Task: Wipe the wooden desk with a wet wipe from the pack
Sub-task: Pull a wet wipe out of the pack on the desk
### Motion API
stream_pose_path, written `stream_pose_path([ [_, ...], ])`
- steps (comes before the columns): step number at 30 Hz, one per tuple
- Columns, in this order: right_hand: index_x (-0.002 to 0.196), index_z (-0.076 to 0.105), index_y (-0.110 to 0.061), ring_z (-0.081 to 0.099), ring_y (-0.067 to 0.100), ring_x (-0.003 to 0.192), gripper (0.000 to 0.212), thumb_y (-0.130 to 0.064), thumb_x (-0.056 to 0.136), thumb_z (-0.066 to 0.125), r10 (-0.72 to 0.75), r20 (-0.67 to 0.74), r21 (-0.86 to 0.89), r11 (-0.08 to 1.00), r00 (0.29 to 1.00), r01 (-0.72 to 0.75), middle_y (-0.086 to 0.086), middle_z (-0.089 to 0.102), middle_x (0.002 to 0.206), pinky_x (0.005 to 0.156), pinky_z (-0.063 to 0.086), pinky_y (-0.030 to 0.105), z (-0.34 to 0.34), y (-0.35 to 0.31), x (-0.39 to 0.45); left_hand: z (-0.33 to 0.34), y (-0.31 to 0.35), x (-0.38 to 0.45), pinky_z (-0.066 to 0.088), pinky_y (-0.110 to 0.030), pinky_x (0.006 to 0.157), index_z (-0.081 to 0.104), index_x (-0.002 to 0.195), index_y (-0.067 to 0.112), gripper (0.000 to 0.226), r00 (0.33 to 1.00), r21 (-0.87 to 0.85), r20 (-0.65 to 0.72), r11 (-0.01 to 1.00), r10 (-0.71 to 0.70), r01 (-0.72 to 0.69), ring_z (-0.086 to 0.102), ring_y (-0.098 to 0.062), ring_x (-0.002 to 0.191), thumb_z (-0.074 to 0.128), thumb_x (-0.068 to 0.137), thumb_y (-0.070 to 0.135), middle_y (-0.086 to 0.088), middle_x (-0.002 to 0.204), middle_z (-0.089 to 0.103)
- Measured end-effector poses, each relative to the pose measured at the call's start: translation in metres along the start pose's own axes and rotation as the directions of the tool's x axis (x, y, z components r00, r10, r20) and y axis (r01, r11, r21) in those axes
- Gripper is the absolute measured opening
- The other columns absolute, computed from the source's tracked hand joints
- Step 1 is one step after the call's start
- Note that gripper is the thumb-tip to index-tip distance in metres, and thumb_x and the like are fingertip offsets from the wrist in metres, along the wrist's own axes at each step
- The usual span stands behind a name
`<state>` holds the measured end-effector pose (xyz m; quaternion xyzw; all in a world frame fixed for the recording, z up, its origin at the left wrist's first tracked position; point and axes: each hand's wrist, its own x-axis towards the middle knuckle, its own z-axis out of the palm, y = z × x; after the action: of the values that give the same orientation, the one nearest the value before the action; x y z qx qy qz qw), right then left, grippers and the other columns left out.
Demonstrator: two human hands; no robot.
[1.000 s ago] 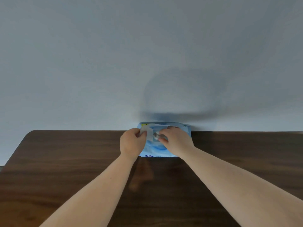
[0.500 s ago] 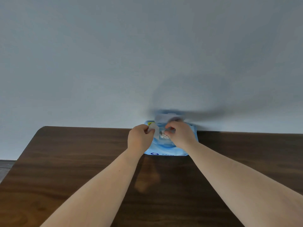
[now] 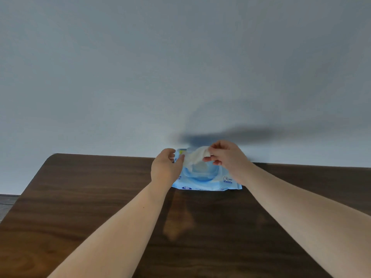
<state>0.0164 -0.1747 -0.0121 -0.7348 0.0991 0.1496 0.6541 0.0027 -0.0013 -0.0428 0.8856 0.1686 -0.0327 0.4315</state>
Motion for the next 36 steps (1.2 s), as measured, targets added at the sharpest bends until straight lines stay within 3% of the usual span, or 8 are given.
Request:
stream_pose_path([
  [4,0.087,0.056,-0.009,0.071,0.019,0.083,0.011,-0.002,0.094,0.052,0.031,0.060,0.164,0.986,0.998,-0.041,0.011,0.068,0.088,0.071,0.051,0.028,-0.019,-0.016,-0.014,-0.016,0.022,-0.010,0.051,-0.032,0.085,0.066,0.099,0.011,0.028,0.962,-0.432,0.210,0.866,-0.175,0.252,0.063,-0.021,0.090,0.050,0.096,0.034,-0.008,0.107,0.069],
  [10,0.086,0.054,-0.002,0.067,0.018,0.091,0.014,0.010,0.091,0.049,-0.107,0.131,-0.158,0.979,0.986,0.127,0.015,0.060,0.099,0.074,0.057,0.025,-0.006,-0.027,-0.037,-0.036,0.029,-0.032,0.059,-0.036,0.080,0.061,0.111,0.005,0.021,0.841,-0.698,0.523,0.496,-0.139,0.516,0.070,-0.033,0.092,0.056,0.094,0.017,-0.016,0.109,0.068],
  [13,0.079,0.055,-0.005,0.061,0.017,0.078,0.016,0.007,0.088,0.050,-0.035,0.105,-0.064,0.997,0.994,0.042,0.011,0.058,0.085,0.071,0.056,0.028,0.004,-0.032,-0.045,-0.045,0.027,-0.042,0.058,-0.027,0.075,0.064,0.109,0.001,0.020,0.904,-0.721,0.420,0.573,-0.086,0.389,0.070,-0.022,0.089,0.057,0.090,0.001,-0.013,0.102,0.071],
  [17,0.089,0.061,-0.018,0.056,0.017,0.081,0.014,-0.006,0.082,0.058,-0.136,-0.026,-0.372,0.921,0.990,0.116,0.004,0.063,0.090,0.069,0.044,0.025,0.020,-0.032,-0.050,-0.060,0.020,-0.047,0.056,-0.032,0.085,0.066,0.107,0.003,0.021,0.961,-0.688,0.272,0.688,-0.050,0.231,0.068,-0.022,0.093,0.064,0.086,0.002,-0.014,0.100,0.071],
  [22,0.092,0.071,-0.017,0.061,0.011,0.084,0.021,-0.036,0.085,0.068,-0.077,0.141,-0.389,0.913,0.987,0.127,-0.002,0.070,0.091,0.072,0.044,0.019,0.051,-0.037,-0.065,-0.082,0.011,-0.056,0.056,-0.036,0.081,0.061,0.109,0.017,0.035,0.975,-0.682,0.223,0.711,-0.019,0.170,0.071,-0.026,0.086,0.074,0.079,0.006,-0.015,0.090,0.074],
  [28,0.098,0.074,-0.014,0.059,0.006,0.071,0.020,-0.024,0.091,0.059,-0.059,0.186,-0.384,0.914,0.981,0.128,-0.007,0.067,0.078,0.059,0.041,0.008,0.086,-0.032,-0.073,-0.102,-0.011,-0.067,0.053,-0.040,0.089,0.054,0.122,0.016,0.051,0.974,-0.667,0.227,0.730,0.009,0.149,0.070,-0.022,0.095,0.076,0.077,0.007,-0.008,0.098,0.074],
  [32,0.098,0.072,-0.006,0.067,0.026,0.096,0.025,-0.021,0.092,0.053,-0.006,0.137,-0.279,0.959,0.991,0.045,0.012,0.072,0.097,0.091,0.053,0.038,0.114,-0.029,-0.072,-0.122,-0.033,-0.070,0.054,-0.040,0.090,0.053,0.126,0.017,0.051,0.975,-0.630,0.221,0.762,-0.006,0.147,0.069,-0.019,0.096,0.073,0.079,0.006,-0.006,0.102,0.073],
  [36,0.082,0.062,0.007,0.062,0.040,0.083,0.031,-0.021,0.087,0.051,-0.014,-0.078,-0.148,0.989,0.997,0.002,0.028,0.063,0.086,0.074,0.057,0.038,0.142,-0.029,-0.072,-0.136,-0.061,-0.070,0.056,-0.037,0.086,0.053,0.129,0.015,0.056,0.982,-0.585,0.136,0.790,-0.129,0.185,0.070,-0.017,0.091,0.075,0.078,0.008,-0.004,0.099,0.072],
])
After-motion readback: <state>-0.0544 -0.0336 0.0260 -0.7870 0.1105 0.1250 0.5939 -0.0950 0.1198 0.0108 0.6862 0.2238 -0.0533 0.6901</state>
